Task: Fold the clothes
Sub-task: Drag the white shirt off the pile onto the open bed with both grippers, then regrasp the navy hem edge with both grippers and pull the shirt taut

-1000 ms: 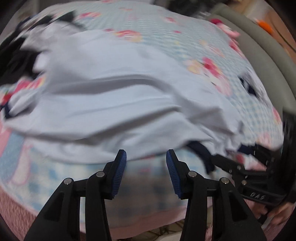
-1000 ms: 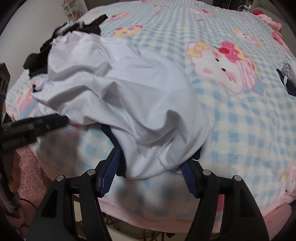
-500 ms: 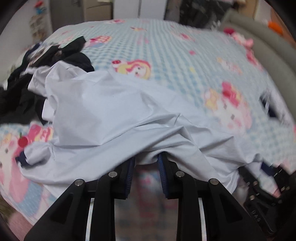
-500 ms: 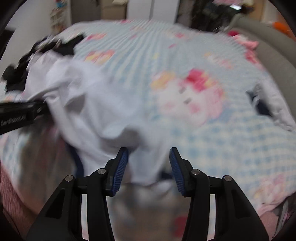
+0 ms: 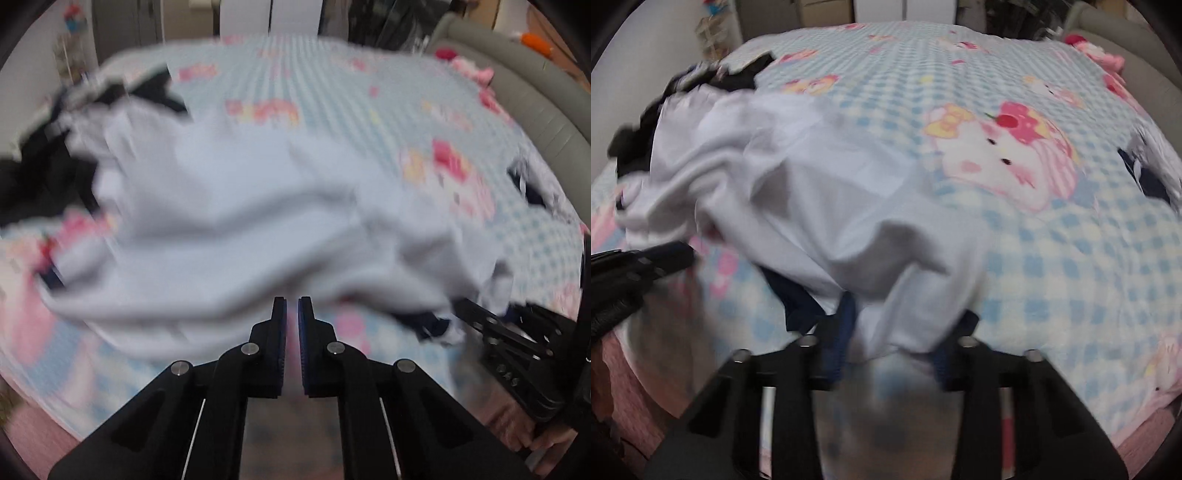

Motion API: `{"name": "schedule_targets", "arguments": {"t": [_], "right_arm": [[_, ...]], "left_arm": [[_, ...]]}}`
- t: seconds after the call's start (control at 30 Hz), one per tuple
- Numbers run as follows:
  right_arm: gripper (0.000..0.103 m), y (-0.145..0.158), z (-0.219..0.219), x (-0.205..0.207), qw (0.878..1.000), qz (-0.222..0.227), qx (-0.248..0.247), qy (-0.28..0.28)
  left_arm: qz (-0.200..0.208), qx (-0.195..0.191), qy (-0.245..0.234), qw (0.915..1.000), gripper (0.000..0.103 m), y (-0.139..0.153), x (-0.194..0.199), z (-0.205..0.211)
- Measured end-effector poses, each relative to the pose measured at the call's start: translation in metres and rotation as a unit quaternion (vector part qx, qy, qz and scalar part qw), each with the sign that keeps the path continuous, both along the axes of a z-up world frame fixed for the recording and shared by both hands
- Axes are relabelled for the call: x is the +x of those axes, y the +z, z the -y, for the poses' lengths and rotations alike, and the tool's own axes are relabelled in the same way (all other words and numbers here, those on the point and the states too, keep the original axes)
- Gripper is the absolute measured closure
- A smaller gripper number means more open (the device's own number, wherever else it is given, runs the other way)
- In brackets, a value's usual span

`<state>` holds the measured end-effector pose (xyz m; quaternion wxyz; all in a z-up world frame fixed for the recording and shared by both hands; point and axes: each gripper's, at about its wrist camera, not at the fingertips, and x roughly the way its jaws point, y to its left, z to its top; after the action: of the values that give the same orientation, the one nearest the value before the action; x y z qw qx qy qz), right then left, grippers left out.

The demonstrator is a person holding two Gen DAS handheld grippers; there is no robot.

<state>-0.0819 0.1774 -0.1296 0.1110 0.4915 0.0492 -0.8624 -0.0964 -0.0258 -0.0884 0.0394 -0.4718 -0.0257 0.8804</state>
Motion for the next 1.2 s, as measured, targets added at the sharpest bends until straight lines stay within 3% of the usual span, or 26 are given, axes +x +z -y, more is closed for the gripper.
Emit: {"name": "schedule_targets", "arguments": {"t": [0.03, 0.1, 0.2, 0.23, 0.33, 0.4, 0.43, 0.47, 0.5, 0.57, 0.6, 0.67, 0.7, 0.73, 0.9, 1.03, 1.13, 1.2], "right_arm": [[0.089, 0.005, -0.006, -0.002, 1.000, -0.004, -0.007, -0.006], [0.089, 0.015, -0.012, -0.007, 1.000, -0.019, -0.003, -0.013], [0.090, 0.029, -0.019, -0.013, 0.999, -0.038, -0.002, -0.029], [0.089, 0.034, -0.022, -0.013, 0.998, -0.042, -0.008, -0.037], [0.089, 0.043, -0.031, -0.010, 0.997, -0.047, -0.037, -0.056], [0.089, 0.041, -0.034, -0.004, 0.997, -0.043, -0.040, -0.056], [0.089, 0.039, -0.035, -0.002, 0.997, -0.039, -0.038, -0.054], [0.089, 0.034, -0.036, -0.003, 0.998, -0.029, -0.039, -0.049], [0.086, 0.030, -0.036, -0.004, 0.998, -0.018, -0.043, -0.043], [0.081, 0.022, -0.033, -0.005, 0.999, 0.000, -0.047, -0.025], [0.071, 0.020, -0.028, -0.004, 0.999, 0.006, -0.047, -0.013], [0.053, 0.020, -0.018, -0.001, 0.999, 0.007, -0.051, 0.008], [0.038, 0.019, -0.013, 0.001, 0.998, 0.009, -0.053, 0.018], [0.033, 0.017, -0.007, 0.002, 0.998, 0.012, -0.050, 0.030], [0.034, 0.014, 0.015, -0.004, 0.998, 0.005, -0.013, 0.057], [0.047, 0.020, 0.007, -0.032, 0.999, -0.026, 0.037, 0.006], [0.046, 0.034, -0.009, -0.043, 0.999, -0.036, 0.021, -0.027], [0.046, 0.034, -0.008, -0.043, 0.999, -0.025, 0.019, -0.019]], "left_arm": [[-0.010, -0.002, 0.003, 0.9999, 0.096, 0.010, -0.008, 0.004], [-0.021, -0.001, 0.009, 0.9997, 0.096, 0.024, -0.025, 0.012], [-0.006, -0.013, 0.024, 0.9996, 0.096, 0.028, -0.050, 0.024], [0.022, -0.014, 0.022, 0.9994, 0.096, 0.022, -0.053, 0.025], [0.061, 0.089, -0.023, 0.9939, 0.094, 0.009, -0.028, 0.025], [0.080, 0.089, -0.037, 0.9922, 0.078, -0.006, -0.011, 0.014], [0.086, 0.082, -0.042, 0.9920, 0.051, -0.017, -0.005, 0.008], [0.093, 0.075, -0.047, 0.9917, 0.037, -0.028, 0.001, 0.001], [0.106, 0.073, -0.060, 0.9899, 0.037, -0.040, 0.002, -0.006], [0.101, 0.032, -0.057, 0.9927, 0.038, -0.052, 0.000, -0.015], [0.091, 0.011, -0.052, 0.9944, 0.042, -0.054, -0.002, -0.018], [0.075, -0.007, -0.039, 0.9964, 0.078, -0.050, -0.013, -0.016], [0.070, -0.016, -0.032, 0.9969, 0.084, -0.046, -0.021, -0.014], [0.061, -0.017, -0.028, 0.9976, 0.088, -0.039, -0.028, -0.010], [0.009, 0.022, -0.004, 0.9997, 0.092, 0.007, -0.062, 0.016], [-0.017, 0.069, 0.016, 0.9973, 0.091, 0.030, -0.067, 0.040], [-0.005, 0.085, 0.018, 0.9962, 0.085, 0.026, -0.064, 0.049], [0.011, 0.064, 0.018, 0.9977, 0.084, 0.013, -0.056, 0.040]]}}
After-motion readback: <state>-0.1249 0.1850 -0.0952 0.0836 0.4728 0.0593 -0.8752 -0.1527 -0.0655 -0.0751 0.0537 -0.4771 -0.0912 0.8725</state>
